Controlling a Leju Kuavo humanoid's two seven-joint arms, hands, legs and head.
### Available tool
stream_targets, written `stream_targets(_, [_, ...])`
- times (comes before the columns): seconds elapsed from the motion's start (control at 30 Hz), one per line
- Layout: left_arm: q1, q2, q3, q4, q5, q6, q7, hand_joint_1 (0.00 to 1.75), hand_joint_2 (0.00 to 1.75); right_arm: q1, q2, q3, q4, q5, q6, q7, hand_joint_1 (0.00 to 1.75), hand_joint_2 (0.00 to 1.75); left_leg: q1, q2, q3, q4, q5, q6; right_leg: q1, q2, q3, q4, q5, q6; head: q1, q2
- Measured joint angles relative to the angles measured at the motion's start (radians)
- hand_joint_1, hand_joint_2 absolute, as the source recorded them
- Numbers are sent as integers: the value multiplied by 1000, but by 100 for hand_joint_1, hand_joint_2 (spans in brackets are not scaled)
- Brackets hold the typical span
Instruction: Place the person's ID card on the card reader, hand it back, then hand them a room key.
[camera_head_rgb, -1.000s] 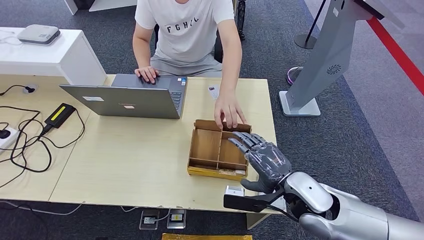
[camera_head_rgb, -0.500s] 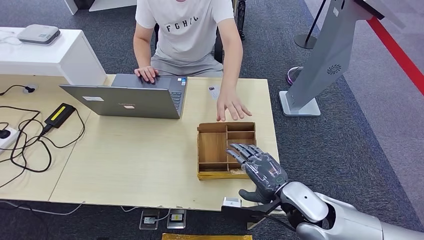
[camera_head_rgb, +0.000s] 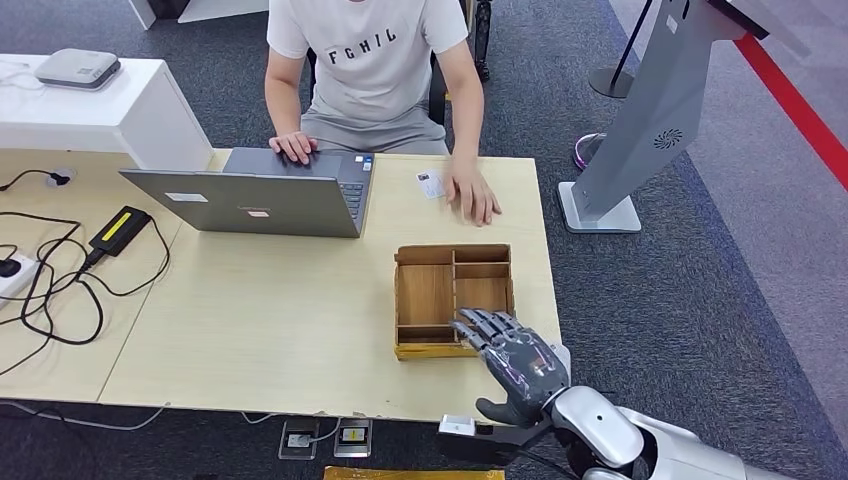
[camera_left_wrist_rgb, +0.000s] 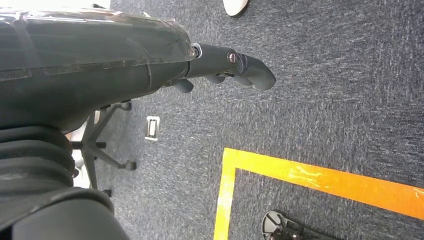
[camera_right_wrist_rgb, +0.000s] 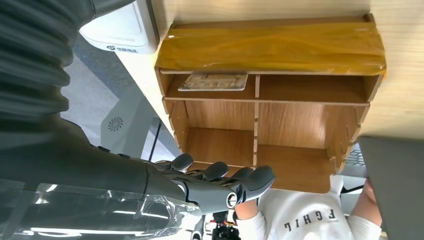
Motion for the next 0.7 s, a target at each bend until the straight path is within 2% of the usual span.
stream_targets(0.7, [0, 1, 0, 0, 6, -1, -1, 0, 0, 30, 89, -55, 138, 56, -13, -84, 0, 175, 0, 0, 0, 0, 0, 0, 0, 0, 0, 0, 0, 0, 0, 0])
